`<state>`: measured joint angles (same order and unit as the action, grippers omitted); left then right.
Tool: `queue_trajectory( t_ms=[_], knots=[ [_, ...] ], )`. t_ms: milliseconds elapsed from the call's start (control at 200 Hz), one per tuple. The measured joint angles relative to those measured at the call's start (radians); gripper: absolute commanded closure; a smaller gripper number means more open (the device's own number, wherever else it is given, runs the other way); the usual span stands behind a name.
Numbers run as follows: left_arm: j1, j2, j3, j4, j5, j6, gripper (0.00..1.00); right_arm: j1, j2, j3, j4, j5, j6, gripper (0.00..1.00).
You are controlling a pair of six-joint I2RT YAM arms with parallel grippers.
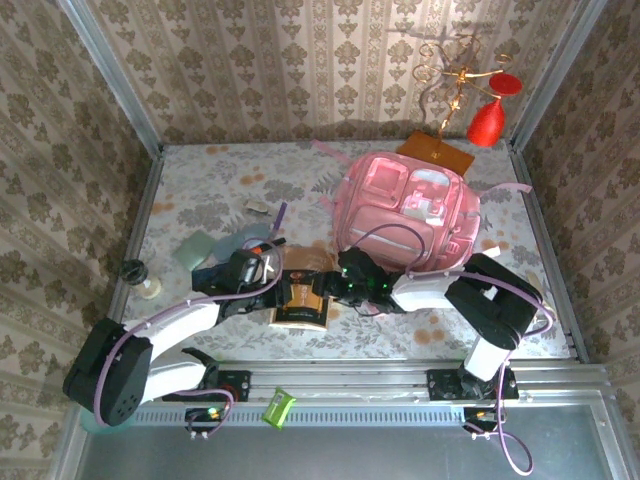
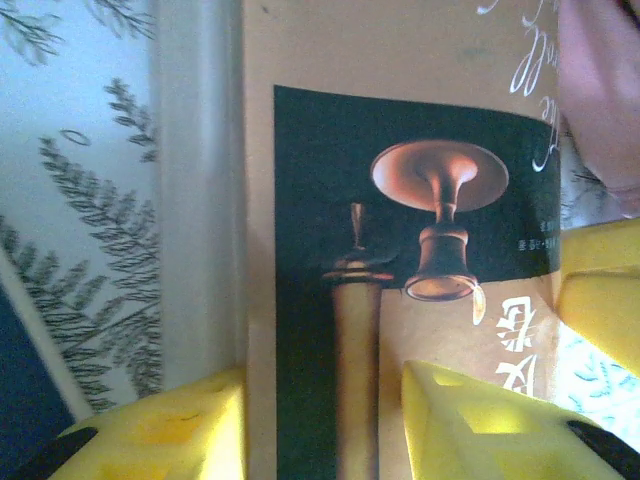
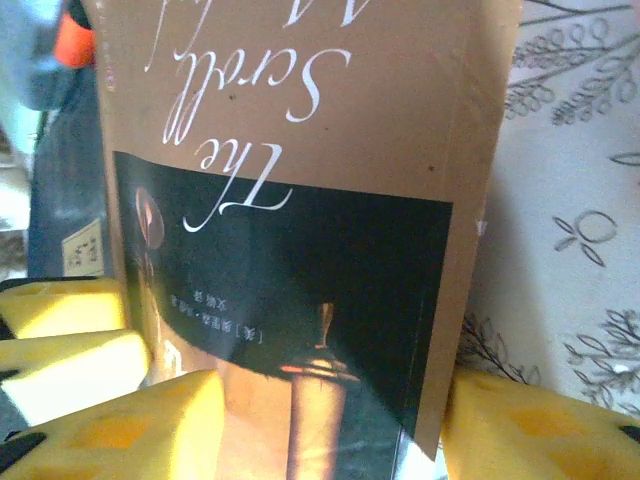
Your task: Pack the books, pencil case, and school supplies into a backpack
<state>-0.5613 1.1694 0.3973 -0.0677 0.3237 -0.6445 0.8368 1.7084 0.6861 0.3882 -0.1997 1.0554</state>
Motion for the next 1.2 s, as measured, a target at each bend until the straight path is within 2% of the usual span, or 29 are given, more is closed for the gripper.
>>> queue_trajectory(
  t_ms=[220, 335, 525, 650, 765, 925, 1065, 1200],
  knots=[
    [0.000, 0.000, -0.011, 0.019, 0.023, -0.016, 0.57, -0.001, 0.075, -0.062, 0.318, -0.024, -0.026, 0.46],
    [0.000, -0.003, -0.011, 0.019, 0.028, -0.018, 0.57, 0.000, 0.111, -0.062, 0.420, -0.043, -0.037, 0.58],
    [0.000, -0.044, -0.011, -0.037, 0.029, -0.017, 0.57, 0.015, 0.104, -0.068, 0.461, -0.043, -0.058, 0.71],
    [0.022, -0.100, -0.011, -0.108, 0.029, -0.009, 0.52, 0.005, 0.043, -0.077, 0.396, -0.039, -0.076, 0.73],
    [0.053, -0.187, -0.010, -0.135, 0.044, -0.002, 0.37, -0.019, -0.047, -0.069, 0.289, -0.039, -0.112, 0.81],
    [0.113, -0.283, 0.003, -0.098, 0.094, -0.017, 0.31, -0.081, -0.158, -0.064, 0.194, -0.061, -0.141, 0.94],
    [0.134, -0.256, 0.072, -0.057, 0.105, 0.000, 0.30, -0.187, -0.259, -0.063, 0.097, -0.117, -0.160, 1.00],
    [0.097, -0.131, 0.212, -0.005, 0.074, 0.136, 0.30, -0.313, -0.438, 0.000, -0.150, -0.149, -0.229, 1.00]
  ],
)
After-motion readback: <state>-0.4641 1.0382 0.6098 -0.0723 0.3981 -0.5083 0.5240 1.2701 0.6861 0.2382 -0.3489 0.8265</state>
